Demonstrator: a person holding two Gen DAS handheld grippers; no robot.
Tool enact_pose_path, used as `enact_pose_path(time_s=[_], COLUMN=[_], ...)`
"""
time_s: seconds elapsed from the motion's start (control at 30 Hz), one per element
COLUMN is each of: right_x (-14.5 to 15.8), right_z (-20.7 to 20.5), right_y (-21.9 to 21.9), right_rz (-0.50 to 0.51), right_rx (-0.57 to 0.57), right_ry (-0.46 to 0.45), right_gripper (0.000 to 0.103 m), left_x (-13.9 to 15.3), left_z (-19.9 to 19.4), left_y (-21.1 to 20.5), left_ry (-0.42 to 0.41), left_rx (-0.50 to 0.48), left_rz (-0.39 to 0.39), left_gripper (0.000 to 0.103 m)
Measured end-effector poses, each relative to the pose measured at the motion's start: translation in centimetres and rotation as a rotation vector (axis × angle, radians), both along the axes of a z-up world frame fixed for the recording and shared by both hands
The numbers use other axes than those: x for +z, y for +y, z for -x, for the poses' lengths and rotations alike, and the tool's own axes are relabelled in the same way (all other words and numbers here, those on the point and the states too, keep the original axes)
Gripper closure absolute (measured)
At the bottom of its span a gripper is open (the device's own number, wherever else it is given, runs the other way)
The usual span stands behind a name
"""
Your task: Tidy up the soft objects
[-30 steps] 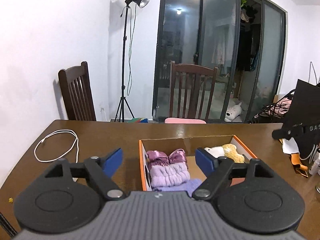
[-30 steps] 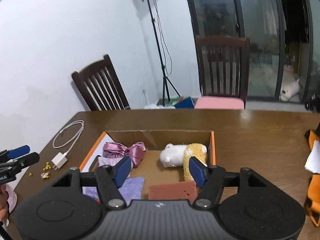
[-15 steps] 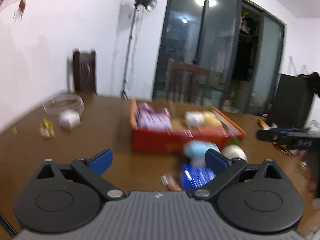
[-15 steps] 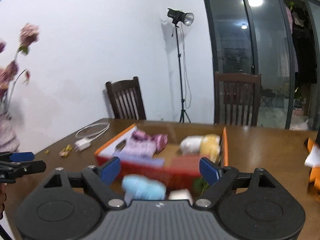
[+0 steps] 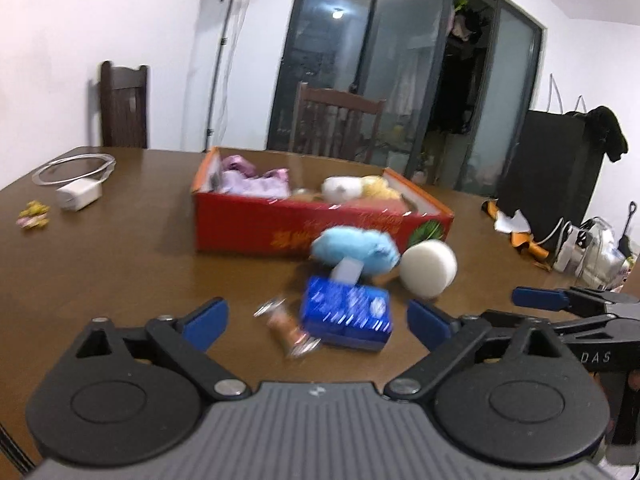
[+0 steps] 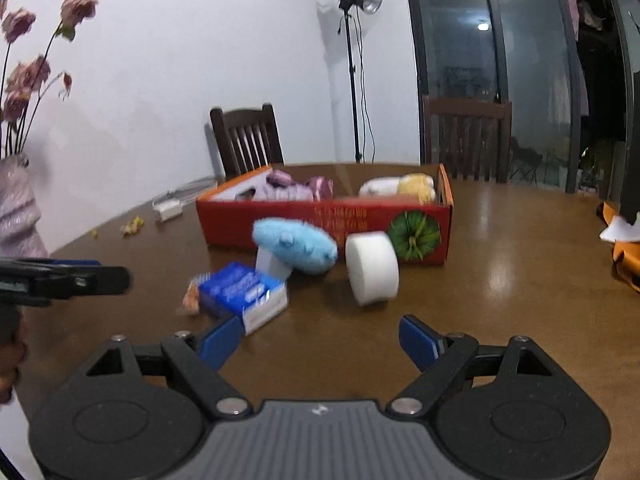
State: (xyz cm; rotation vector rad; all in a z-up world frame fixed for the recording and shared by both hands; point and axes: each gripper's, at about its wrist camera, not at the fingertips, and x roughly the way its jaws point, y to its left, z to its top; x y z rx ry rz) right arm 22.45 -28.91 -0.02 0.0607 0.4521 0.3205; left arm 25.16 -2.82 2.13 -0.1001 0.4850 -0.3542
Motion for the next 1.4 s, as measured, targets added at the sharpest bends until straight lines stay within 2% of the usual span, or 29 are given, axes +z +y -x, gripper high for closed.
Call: enact_pose_path(time_s=[0.1,0.13,0.17,0.3,0.37,0.43,0.47,0.53,0.63,0.73,0.77,0.83,0.9,1.0,1.07,1.1,1.17,1.33,1.4], right_x=[0.4,0.4,0.3,0.3,0.2,-0.2,-0.4,-0.7,-0.1,0.7,0.7,0.5,-0.1,-0.8,-1.2,-1.5,-2.0,-2.2,-2.1], right_z=[-1.6,-2.1,-2.9,-4.8,-5.5,-6.1,-6.4,-6.7,-6.4,-5.9,-5.8,-5.9,-6.4,-7.1,-7.8,-8.1,-8.0,-7.9,-7.8], right_y=[-0.6,-0.8,-0.8,-0.8,-0.8,-0.7,-0.7,-0.6,-0.2,1.6,2.5,4.9,7.7,11.9,14.0,14.9,15.9,15.2,15.1], right_rz=[-0.021,-0.021,-0.016,-0.006,-0.023,-0.025,-0.020,-0.011,-0.023,-0.056,-0.064,-0.064,-0.021,0.049,0.094,0.140,0.212,0.207,0.172], right_rx=[-0.019,-0.025,-0.034,-0.042,-0.029,-0.020,-0.020,-0.022,0.008,0.128,0.184,0.295,0.352,0.418,0.414,0.390,0.360,0.277,0.288], right_ry=[-0.019,-0.017,-0.011,-0.025,-0.028,-0.019,-0.012,-0.004,-0.037,-0.046,-0.036,-0.003,0.050,0.083,0.104,0.124,0.126,0.186,0.184], right_gripper=[0.023,0.025,0.025,0.028,0.028,0.028,0.028,0.029,0.030,0.030,0.030,0.039,0.046,0.052,0.055,0.060,0.062,0.062,0.061], left_x=[-0.1,-0.3,-0.6,-1.7,-2.4,-3.0,-3.1,-2.6,-0.9,0.2,0.4,0.6,0.3,-0.2,-0.5,-0.7,-0.8,-1.0,-1.0], left_z=[-2.8,-4.0,-4.9,-8.4,-9.6,-10.6,-10.7,-10.4,-9.0,-7.9,-7.5,-6.7,-6.1,-5.0,-4.0,-3.7,-3.3,-2.5,-2.3], left_y=[-2.1,-2.9,-3.4,-5.2,-5.8,-6.0,-5.9,-5.0,-2.3,1.1,2.2,4.1,5.7,7.6,8.2,8.5,9.2,10.0,10.2], left_ry=[-0.006,0.007,0.023,0.068,0.099,0.134,0.134,0.128,0.099,0.096,0.095,0.084,0.103,0.122,0.124,0.126,0.128,0.123,0.118], left_rx=[-0.046,-0.051,-0.051,-0.063,-0.082,-0.088,-0.090,-0.084,-0.074,-0.028,0.000,0.073,0.137,0.192,0.216,0.223,0.223,0.220,0.213], left_rz=[-0.008,-0.026,-0.040,-0.081,-0.090,-0.102,-0.107,-0.068,0.044,0.105,0.104,0.075,0.075,0.089,0.080,0.078,0.084,0.075,0.075], left_gripper=[0.028,0.036,0.040,0.044,0.051,0.079,0.085,0.085,0.085,0.085,0.084,0.084,0.084,0.084,0.084,0.084,0.084,0.084,0.084])
